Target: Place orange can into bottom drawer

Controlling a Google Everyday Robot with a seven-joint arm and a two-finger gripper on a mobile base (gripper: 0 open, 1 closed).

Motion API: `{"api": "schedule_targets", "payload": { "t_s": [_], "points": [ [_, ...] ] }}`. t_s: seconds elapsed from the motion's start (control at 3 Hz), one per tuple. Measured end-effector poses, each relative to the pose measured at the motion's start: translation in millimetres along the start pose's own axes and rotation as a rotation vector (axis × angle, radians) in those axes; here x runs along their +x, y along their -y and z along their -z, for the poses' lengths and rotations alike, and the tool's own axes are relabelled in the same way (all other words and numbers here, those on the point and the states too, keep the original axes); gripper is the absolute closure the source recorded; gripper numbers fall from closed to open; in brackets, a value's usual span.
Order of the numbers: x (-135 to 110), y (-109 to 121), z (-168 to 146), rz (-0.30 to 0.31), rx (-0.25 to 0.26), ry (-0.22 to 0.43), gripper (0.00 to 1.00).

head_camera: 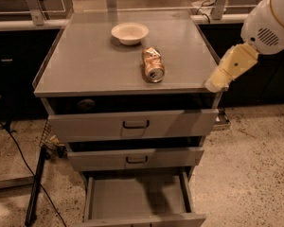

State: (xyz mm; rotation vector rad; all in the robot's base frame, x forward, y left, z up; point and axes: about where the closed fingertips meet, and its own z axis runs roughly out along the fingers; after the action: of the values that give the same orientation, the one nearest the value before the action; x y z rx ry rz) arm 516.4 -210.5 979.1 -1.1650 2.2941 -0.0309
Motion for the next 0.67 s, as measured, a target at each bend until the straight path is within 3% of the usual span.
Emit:
{"api": "schedule_targets", "payload": {
  "t_s": [0.33,0.67],
  "points": [
    [-40.3,4.3,-20.3,-0.075,0.112,0.064,0.0],
    [-42.4,23.4,-21.5,-0.124,0.201,0.087,0.0]
  ]
}}
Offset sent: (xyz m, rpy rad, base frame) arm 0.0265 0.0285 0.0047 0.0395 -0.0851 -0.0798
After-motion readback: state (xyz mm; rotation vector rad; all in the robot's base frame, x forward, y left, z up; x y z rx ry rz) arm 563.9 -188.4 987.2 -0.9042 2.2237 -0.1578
